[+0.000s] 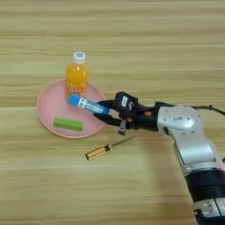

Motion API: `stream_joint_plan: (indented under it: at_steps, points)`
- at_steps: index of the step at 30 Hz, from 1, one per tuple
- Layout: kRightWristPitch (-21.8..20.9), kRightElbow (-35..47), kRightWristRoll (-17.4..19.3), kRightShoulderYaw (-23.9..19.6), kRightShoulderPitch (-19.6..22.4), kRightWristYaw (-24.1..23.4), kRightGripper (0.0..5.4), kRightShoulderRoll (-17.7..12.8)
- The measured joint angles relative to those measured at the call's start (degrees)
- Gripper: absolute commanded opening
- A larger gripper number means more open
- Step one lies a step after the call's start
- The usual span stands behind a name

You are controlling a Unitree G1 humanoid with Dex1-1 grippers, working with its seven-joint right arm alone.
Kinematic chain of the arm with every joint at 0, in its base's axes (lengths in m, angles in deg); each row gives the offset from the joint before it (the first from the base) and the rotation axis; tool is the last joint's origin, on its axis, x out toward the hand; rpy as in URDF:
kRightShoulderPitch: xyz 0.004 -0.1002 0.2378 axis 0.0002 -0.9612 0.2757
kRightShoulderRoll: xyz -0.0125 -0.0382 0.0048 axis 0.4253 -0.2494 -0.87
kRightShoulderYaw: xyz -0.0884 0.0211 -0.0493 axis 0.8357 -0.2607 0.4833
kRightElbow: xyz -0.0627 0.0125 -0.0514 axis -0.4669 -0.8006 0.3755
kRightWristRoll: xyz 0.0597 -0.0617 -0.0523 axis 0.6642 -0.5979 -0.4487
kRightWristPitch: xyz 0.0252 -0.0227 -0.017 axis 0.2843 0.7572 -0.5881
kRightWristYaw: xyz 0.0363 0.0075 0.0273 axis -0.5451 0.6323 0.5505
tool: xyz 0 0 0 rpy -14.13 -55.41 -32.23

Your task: Move the objects on the table

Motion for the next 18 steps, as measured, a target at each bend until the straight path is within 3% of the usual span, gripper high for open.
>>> stream_joint_plan:
  at_steps: [5,13,18]
  points:
    - [-0.11,-5.87,-4.10,1.50,3.09,-2.70,1.40,0.19]
    - [-2.08,-6.85,-4.74,4.25,3.26,-2.34,1.40,1.06]
    - [-2.17,-6.53,-4.72,4.74,3.25,-2.16,2.29,1.12]
